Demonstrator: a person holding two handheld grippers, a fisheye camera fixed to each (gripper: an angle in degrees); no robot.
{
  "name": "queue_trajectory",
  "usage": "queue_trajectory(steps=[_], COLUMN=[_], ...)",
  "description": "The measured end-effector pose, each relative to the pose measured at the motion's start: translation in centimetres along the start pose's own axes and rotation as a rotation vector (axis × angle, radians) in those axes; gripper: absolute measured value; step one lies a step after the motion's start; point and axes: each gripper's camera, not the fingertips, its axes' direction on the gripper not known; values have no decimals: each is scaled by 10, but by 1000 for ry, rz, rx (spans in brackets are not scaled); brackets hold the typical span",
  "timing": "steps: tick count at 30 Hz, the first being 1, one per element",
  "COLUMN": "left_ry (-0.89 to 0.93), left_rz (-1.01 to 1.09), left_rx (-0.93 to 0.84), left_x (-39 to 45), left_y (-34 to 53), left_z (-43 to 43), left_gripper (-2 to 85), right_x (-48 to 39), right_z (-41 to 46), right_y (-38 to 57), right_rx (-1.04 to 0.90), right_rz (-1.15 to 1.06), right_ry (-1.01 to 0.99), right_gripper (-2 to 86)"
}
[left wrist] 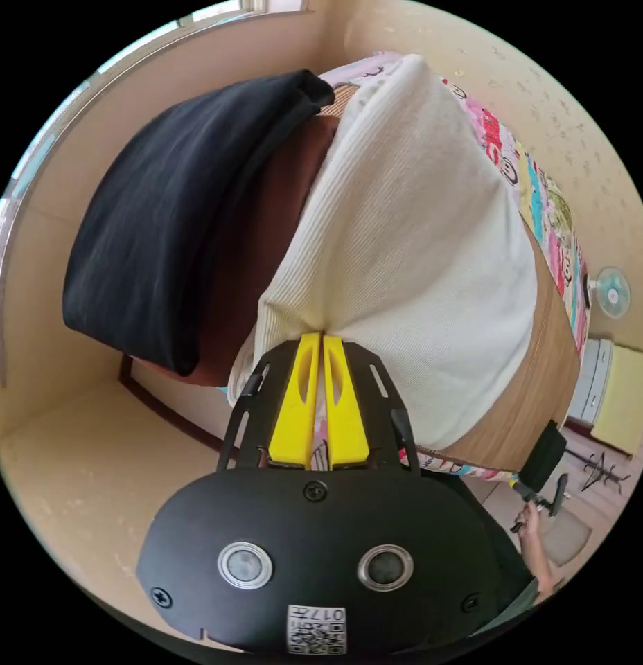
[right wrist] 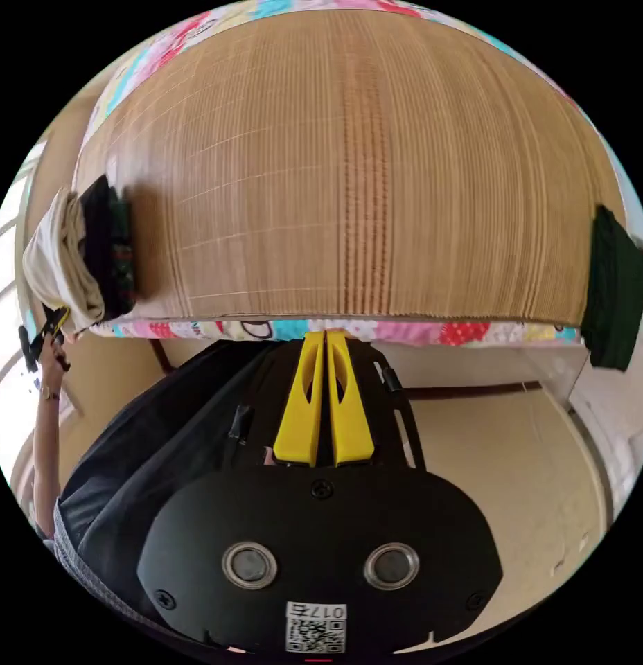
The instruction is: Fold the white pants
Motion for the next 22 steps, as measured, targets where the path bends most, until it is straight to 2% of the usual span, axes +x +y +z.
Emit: queue_trajectory(steps=[2,4,6,9,10,11,14,17,20,22], left_ry=[101,124,77,-156,-266,-332,-293,-243,-163,-117], left_rz=[-128,-117,-21,207,261,278,262,216,124,113], left_rx=[19,95,143,167,138,-18,-414,-569,-596,-570], left_x=[-7,-1,16,61,76,86,94,107,124,140], left_y=[-1,12,32,76,93,103,136,171,181,175], left_z=[-7,-14,-15,6,18,46,119,153,165,164], left_gripper=[-9,-10,-10,-10,-10,-10,-10,-8,-6,-6], right_x=[52,97,137,162,165,168,168,170,184,199], right_z=[-16,-31,-37,-18,-12,3,39,52,36,11], right_y=[24,57,106,164,174,193,237,267,275,272], right_rx=[39,96,144,110,92,42,-107,-201,-179,-91], right_rz=[172,360,554,707,726,759,830,885,917,930], right_ry=[-2,-9,-72,-128,-140,-166,-218,-284,-376,-445], right_gripper=[4,4,3,4,4,4,6,10,19,31])
